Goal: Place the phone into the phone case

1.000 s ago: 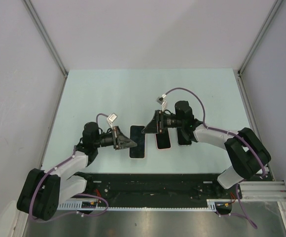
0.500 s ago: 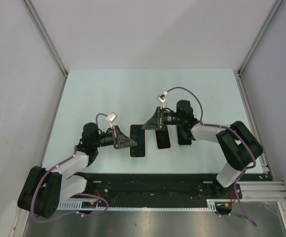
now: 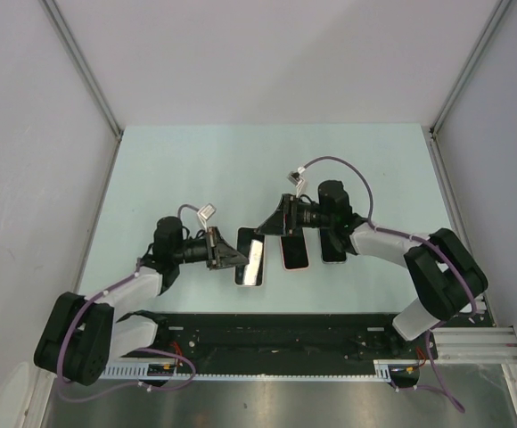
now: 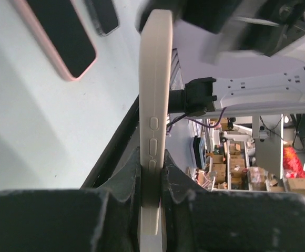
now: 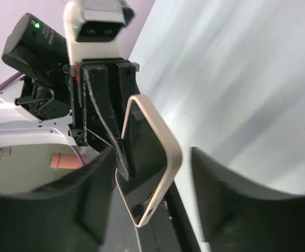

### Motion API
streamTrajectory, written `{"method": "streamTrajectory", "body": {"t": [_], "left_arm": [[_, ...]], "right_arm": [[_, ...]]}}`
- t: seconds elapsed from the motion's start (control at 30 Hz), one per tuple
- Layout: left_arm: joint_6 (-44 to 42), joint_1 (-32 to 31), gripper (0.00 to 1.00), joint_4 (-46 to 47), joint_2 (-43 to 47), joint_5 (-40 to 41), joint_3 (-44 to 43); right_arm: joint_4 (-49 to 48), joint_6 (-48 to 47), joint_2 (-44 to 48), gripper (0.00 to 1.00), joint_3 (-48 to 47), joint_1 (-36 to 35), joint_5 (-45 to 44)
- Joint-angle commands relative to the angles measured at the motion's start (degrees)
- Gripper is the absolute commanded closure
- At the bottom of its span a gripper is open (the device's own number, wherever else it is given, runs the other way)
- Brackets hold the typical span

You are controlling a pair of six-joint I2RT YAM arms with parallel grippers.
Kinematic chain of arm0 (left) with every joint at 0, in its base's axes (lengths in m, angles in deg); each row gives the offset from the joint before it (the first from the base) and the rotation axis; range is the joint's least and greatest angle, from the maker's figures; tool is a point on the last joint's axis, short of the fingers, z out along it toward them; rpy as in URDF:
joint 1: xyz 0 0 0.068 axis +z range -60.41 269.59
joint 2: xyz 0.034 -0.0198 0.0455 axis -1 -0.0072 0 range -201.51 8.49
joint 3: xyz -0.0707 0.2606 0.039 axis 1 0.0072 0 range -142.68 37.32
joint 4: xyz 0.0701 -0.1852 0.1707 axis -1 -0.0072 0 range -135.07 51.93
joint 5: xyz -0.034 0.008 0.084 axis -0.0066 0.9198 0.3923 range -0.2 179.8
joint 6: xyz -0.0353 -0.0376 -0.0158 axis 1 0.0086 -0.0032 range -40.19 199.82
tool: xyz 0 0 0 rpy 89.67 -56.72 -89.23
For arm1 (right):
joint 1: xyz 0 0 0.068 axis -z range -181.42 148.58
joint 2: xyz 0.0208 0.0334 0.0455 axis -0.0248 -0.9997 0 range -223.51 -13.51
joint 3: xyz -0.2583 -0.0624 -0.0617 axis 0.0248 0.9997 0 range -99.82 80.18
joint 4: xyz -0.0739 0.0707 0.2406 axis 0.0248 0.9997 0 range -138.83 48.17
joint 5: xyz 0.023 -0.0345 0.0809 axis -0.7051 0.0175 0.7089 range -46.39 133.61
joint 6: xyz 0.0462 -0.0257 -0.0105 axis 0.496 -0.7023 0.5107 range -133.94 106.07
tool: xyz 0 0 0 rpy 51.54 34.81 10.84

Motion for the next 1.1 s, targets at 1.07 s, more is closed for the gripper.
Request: {"method": "streamTrajectory", "body": {"t": [1.07], "left_arm": [[0.26,-4.7,0.62,1.38,-34.08,20.49,-14.1]], "right_arm": [[40.87,-13.57,23.37,0.0,-3.35,11.17,-24.51]]}}
